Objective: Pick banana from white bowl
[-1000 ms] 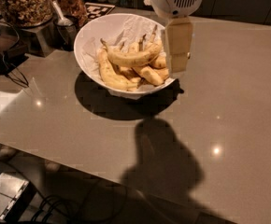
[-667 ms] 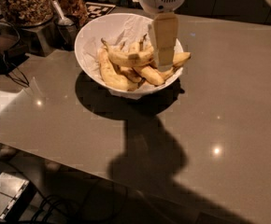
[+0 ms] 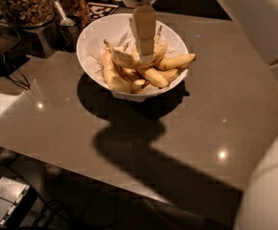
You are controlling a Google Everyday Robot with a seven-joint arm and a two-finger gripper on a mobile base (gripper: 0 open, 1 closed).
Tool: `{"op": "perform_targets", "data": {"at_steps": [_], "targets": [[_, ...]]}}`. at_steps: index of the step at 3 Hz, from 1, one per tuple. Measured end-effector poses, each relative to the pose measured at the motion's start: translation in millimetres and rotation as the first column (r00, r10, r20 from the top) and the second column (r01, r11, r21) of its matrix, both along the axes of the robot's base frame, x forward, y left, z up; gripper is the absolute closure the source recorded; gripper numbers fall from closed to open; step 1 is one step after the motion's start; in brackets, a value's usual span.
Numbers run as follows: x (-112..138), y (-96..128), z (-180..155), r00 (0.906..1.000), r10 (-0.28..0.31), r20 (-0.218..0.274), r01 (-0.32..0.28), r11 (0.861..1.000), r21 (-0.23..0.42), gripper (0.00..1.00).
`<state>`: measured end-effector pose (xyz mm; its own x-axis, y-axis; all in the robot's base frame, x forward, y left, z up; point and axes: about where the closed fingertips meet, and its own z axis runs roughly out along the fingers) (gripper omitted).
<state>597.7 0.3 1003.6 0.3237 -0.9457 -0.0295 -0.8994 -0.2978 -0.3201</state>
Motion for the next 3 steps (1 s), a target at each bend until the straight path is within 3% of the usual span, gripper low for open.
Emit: {"op": "perform_targets", "data": {"at_steps": [1,3], "targets": [[18,4,-17,0.9990,-0.008,-0.044,0.009,1.000,0.021,0.11],[33,-7,-50,0.9920,-0.054,-0.114,0.057,0.998,0.027,0.21]]}}
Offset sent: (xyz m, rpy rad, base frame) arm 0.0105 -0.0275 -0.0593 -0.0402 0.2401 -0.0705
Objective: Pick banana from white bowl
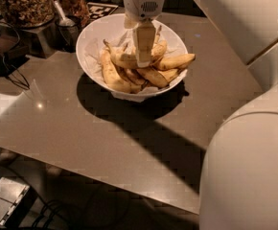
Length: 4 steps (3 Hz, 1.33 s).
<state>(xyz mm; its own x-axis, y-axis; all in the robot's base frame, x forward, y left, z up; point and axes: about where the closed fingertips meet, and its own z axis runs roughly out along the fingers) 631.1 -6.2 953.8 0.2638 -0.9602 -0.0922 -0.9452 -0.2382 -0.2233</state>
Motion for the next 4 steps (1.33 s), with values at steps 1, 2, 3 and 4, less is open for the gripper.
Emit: {"op": "perform_targets", "data": {"at_steps": [1,2,3,4], "targets": [[5,-5,-9,0.9997,-0.015,-0.017,0.015,1.000,-0.003,0.26],[9,-9,-15,0.9994,-0.023,-0.027,0.023,1.000,-0.013,0.26],[10,-12,-26,0.9983,-0.032,-0.049,0.031,0.999,-0.022,0.26],[10,-17,-42,0.9959,-0.040,-0.081,0.038,0.999,-0.030,0.26]]}}
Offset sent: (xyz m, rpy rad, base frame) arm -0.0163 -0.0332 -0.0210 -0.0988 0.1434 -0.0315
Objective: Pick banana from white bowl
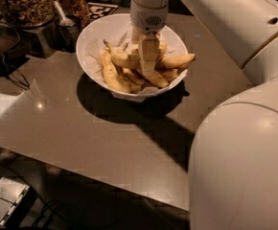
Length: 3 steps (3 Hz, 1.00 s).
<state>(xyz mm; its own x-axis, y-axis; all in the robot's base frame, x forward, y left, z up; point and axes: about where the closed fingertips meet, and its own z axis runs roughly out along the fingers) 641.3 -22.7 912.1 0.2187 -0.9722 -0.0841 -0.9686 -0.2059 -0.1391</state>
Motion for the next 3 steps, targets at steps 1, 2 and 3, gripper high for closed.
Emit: {"op": "perform_targets", "data": {"at_steps": [1,2,3], "targets": [[-3,-2,-9,1.0000,-0.002,0.010,0.002,0.999,-0.039,0.44],[4,2,-12,0.9996,-0.001,0.029,0.002,1.000,-0.027,0.67],[8,6,-13,0.9990,0.000,0.045,0.001,1.000,-0.016,0.90]]}}
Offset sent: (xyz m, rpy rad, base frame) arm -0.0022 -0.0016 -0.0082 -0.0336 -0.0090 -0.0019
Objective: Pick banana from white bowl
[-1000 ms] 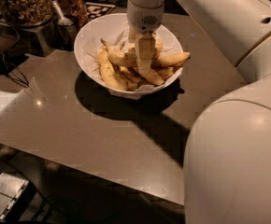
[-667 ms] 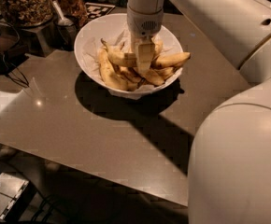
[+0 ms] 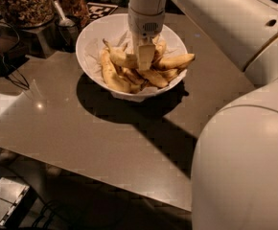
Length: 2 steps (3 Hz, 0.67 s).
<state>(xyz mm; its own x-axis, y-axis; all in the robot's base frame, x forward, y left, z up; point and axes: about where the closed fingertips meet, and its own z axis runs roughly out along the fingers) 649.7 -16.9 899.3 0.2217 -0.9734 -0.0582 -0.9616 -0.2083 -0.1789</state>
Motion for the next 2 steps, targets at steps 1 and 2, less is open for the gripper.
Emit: {"op": "perform_targets", "data": {"at_steps": [1,2], "targets": [[-6,-3,14,0.9995,-0.012,0.030,0.011,0.999,0.034,1.00],[-21,-8,36,0.9979,-0.022,0.061,0.018,0.997,0.069,1.00]]}}
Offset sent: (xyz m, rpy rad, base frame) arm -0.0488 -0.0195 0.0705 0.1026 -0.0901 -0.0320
